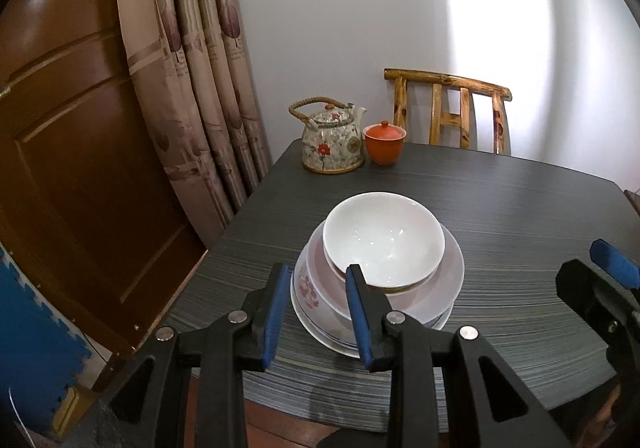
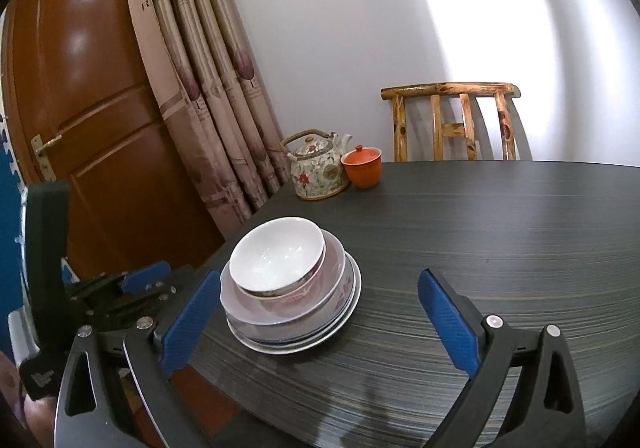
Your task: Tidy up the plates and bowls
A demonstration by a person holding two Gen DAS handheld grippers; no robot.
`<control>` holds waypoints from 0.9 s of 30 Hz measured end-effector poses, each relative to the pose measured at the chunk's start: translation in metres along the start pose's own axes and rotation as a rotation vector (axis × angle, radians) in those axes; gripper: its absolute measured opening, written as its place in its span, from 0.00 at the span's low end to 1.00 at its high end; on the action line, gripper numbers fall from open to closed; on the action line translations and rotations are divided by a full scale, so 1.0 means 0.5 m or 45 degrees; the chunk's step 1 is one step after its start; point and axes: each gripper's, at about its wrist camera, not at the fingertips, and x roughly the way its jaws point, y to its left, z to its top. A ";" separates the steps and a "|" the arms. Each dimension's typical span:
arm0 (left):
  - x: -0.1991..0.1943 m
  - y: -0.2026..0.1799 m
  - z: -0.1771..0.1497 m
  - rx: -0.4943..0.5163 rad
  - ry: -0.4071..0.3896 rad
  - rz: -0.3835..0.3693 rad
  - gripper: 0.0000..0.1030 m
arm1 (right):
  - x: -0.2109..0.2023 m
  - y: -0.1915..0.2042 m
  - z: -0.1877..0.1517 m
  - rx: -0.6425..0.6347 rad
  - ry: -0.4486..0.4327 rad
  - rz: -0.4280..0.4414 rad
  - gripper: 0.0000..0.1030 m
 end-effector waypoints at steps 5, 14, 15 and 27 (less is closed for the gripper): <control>-0.010 -0.004 -0.001 0.005 -0.019 -0.038 0.29 | -0.002 -0.004 -0.004 0.013 0.011 0.006 0.97; -0.014 -0.019 -0.001 0.055 -0.029 -0.071 0.43 | -0.009 -0.008 -0.007 0.011 0.003 0.012 0.97; -0.014 -0.021 -0.001 0.059 -0.030 -0.070 0.43 | -0.009 -0.007 -0.007 0.014 0.003 0.012 0.97; -0.005 -0.017 -0.006 0.063 -0.047 -0.054 0.52 | -0.007 -0.046 -0.029 0.030 0.058 -0.005 0.97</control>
